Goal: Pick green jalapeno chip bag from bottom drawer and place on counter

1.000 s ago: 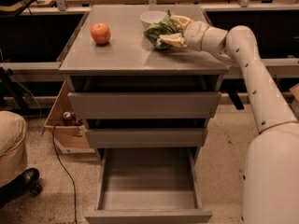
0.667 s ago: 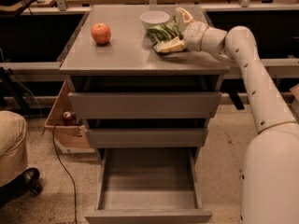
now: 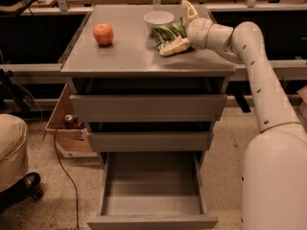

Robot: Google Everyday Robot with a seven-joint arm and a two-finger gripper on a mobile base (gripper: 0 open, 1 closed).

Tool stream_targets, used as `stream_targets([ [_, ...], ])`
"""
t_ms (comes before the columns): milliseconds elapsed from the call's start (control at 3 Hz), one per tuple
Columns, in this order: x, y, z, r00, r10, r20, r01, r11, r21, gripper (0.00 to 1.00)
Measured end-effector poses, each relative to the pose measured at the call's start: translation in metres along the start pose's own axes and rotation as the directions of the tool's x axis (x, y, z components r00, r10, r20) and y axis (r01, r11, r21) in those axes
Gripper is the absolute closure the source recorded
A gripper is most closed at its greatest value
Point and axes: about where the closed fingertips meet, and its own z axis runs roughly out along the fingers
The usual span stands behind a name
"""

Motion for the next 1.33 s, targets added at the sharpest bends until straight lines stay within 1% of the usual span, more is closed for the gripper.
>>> stream_targets([
  [333, -0.031, 0.016, -0.018, 0.998, 0.022, 0.05, -0.016, 0.9934, -0.114, 0.0],
  [667, -0.056, 0.019, -0.059, 0.998, 0.029, 0.057, -0.019, 0.987, -0.16, 0.0],
  [1000, -0.065, 0.018, -0.119, 1.0, 0.029, 0.011, -0.028, 0.9921, -0.123, 0.0],
  [1333, -0.077, 0.019, -0.185, 0.998, 0.012, -0.069, -0.013, 0.9997, -0.022, 0.0],
])
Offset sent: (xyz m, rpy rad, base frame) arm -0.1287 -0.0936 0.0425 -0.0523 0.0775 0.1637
